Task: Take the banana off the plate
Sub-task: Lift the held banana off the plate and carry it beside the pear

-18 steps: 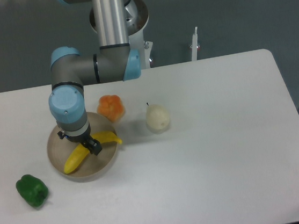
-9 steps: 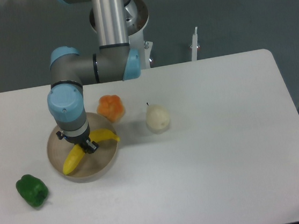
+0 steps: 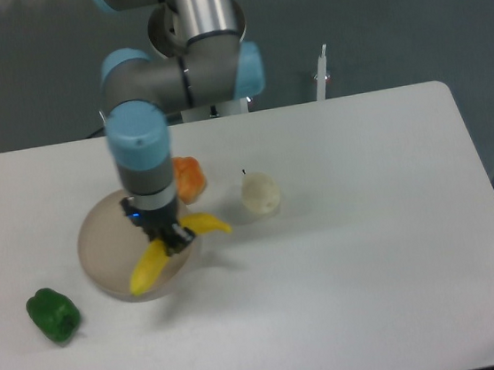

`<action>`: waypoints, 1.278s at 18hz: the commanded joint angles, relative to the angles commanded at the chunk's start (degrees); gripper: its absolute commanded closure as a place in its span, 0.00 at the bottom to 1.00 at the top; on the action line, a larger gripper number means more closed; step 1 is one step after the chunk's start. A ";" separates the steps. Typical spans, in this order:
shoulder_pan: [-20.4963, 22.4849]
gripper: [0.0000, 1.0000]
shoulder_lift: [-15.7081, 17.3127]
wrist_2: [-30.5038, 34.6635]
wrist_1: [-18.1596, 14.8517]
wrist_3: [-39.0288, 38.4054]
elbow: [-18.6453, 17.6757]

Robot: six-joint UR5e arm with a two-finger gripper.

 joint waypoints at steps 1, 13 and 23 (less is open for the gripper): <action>2.11 0.87 0.00 0.00 -0.09 2.20 0.35; 16.28 0.87 -12.91 6.56 -6.06 20.14 16.69; 17.34 0.89 -15.29 8.09 -5.71 22.08 18.90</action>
